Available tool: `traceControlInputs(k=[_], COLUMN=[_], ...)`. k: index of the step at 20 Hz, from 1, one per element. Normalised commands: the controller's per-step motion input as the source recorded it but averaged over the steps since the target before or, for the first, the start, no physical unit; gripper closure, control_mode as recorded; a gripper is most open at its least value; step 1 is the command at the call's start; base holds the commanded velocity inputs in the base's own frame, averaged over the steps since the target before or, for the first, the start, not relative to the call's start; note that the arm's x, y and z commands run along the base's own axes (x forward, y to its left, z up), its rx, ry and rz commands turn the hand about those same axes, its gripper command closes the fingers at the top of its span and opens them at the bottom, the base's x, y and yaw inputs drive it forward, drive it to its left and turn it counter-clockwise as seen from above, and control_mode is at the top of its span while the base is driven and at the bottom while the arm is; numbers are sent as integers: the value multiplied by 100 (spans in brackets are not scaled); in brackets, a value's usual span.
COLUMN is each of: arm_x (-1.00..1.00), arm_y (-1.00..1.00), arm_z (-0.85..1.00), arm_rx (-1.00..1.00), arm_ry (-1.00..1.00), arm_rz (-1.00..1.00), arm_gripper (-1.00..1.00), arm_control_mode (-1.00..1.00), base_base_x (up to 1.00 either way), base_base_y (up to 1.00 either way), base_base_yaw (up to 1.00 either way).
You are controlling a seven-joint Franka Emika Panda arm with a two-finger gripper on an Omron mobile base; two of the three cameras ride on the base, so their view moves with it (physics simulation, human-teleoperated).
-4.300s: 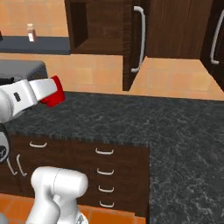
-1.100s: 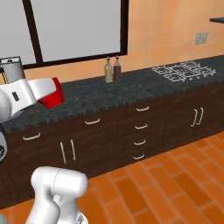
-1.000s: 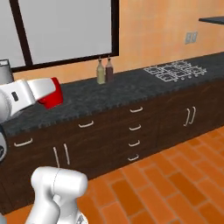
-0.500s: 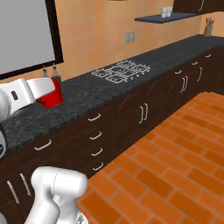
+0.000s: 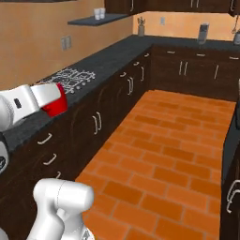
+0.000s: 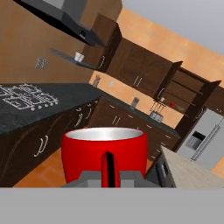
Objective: Gather all objects into one cabinet and sort the glasses and bowls to opposite sides.
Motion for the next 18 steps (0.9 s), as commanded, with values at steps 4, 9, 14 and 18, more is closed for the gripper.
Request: traceControlInputs(k=[4, 9, 14, 18], arm_x=[0, 0, 0, 0], arm_y=[0, 0, 0, 0], arm_z=[0, 0, 0, 0], arm_rx=[0, 0, 0, 0], arm_ry=[0, 0, 0, 0], arm_rz=[0, 0, 0, 0], arm_gripper=[100, 100, 100, 100], arm_control_mode=[100, 100, 100, 100], base_base_x=[99, 100, 64, 96], base_base_y=[47, 41, -1, 29], base_base_yaw=[-43, -36, -44, -32])
